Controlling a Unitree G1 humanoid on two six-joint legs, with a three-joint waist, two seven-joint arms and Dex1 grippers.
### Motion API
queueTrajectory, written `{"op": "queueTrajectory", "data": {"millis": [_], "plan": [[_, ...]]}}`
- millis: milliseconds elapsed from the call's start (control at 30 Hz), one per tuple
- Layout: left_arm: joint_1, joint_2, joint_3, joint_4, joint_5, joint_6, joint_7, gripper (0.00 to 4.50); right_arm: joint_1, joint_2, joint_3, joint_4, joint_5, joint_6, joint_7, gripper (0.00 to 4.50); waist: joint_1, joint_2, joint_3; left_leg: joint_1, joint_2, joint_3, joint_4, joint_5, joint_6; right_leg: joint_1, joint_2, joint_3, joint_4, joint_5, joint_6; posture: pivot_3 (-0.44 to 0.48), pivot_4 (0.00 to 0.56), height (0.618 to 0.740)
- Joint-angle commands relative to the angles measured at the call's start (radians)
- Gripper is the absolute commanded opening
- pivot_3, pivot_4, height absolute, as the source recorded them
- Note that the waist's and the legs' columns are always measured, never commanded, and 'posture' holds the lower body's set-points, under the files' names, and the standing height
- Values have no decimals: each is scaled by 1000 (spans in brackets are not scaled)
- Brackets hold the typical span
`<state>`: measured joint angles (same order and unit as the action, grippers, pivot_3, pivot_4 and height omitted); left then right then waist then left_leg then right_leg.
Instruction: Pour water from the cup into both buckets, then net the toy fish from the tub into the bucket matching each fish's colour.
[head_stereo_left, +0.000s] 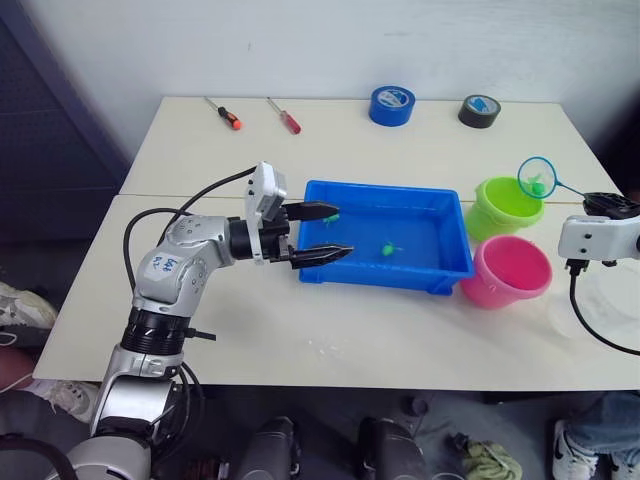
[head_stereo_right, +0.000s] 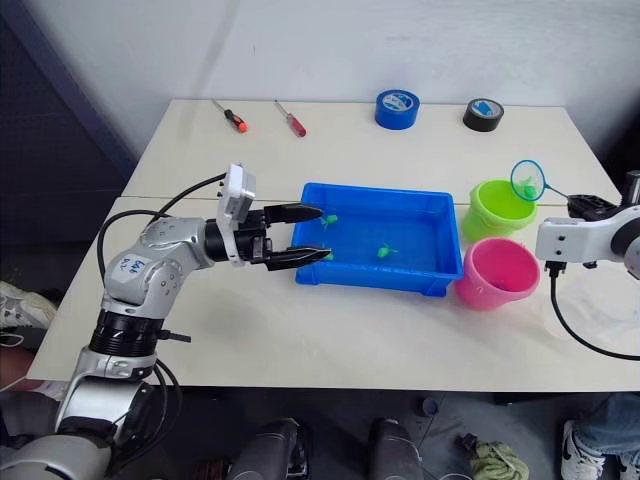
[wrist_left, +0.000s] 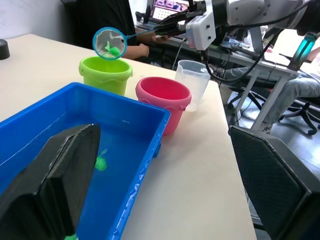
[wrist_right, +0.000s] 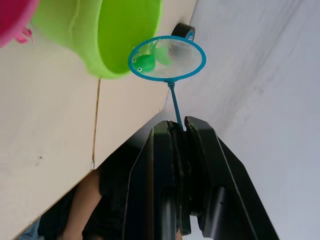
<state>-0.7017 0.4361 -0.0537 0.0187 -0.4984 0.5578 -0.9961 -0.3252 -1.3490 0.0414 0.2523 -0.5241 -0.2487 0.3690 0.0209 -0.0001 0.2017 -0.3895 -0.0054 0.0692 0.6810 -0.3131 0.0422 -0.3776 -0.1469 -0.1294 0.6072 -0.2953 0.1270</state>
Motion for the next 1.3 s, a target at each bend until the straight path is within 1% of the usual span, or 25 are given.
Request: {"op": "queueTrajectory", "data": {"millis": [33,133,233,400,533,700,800,900,1067,1167,1200,1233,1300], "plan": [[-6,7,17,-27,-5,-16,1,4476,-7,-25,-2,-16,-45,-72,-7,0,0,0,0,0,0,0,0,0,0,0,0,0,0,0,0,0,150,740],[-18,3,11,-16,-2,-21,-3,4476,6,-33,8,-31,-73,-141,7,0,-1,0,0,0,0,0,0,0,0,0,0,0,0,0,0,0,150,740],[-30,0,10,-4,0,-26,-6,4476,-8,-34,-24,-31,-74,-125,11,0,2,1,0,0,0,0,0,0,0,0,0,0,0,0,0,0,150,740],[-40,-3,9,14,3,-37,-5,4476,-36,-27,-21,-8,-88,-135,8,0,1,1,0,0,0,0,0,0,0,0,0,0,0,0,0,0,150,740],[-41,-3,10,18,4,-40,-3,4476,-49,-22,-46,14,-77,-88,5,0,1,1,0,0,0,0,0,0,0,0,0,0,0,0,0,0,150,740],[-49,-10,8,28,8,-43,-1,4476,17,3,-37,-25,-62,-105,31,0,2,1,0,0,0,-1,0,0,0,1,0,-1,0,0,0,0,150,740],[-51,-11,8,29,9,-44,-2,4476,-24,6,-67,10,-63,-63,13,0,1,1,0,0,0,0,0,0,0,1,0,0,0,0,0,0,150,740],[-47,-10,8,22,8,-40,-4,4476,-65,3,-65,37,-63,-72,5,0,0,2,1,0,0,0,0,0,0,1,0,0,0,0,0,0,150,740],[-47,-9,11,21,7,-38,-1,4476,-79,10,-67,53,-57,-82,3,0,2,2,1,0,0,-1,0,0,0,1,0,-1,0,0,0,0,150,740],[-37,-6,8,5,4,-30,-2,4476,-56,83,-126,35,94,-40,61,0,1,2,1,0,0,-1,0,0,0,1,0,-1,0,0,0,0,150,740],[-27,5,5,-5,4,-26,-10,4476,-43,129,-172,6,213,10,120,0,1,2,1,0,0,-1,1,0,0,1,0,-1,0,0,0,0,150,740],[-20,12,4,-11,4,-23,-16,4476,-35,159,-204,-16,292,45,163,0,2,2,1,0,0,-1,1,0,0,1,0,-1,0,0,0,0,150,740],[35,76,-24,-51,28,-37,-72,4476,-16,254,-309,-174,607,260,309,0,0,2,1,0,0,-2,1,0,0,2,1,-2,0,0,0,0,150,740]]}}
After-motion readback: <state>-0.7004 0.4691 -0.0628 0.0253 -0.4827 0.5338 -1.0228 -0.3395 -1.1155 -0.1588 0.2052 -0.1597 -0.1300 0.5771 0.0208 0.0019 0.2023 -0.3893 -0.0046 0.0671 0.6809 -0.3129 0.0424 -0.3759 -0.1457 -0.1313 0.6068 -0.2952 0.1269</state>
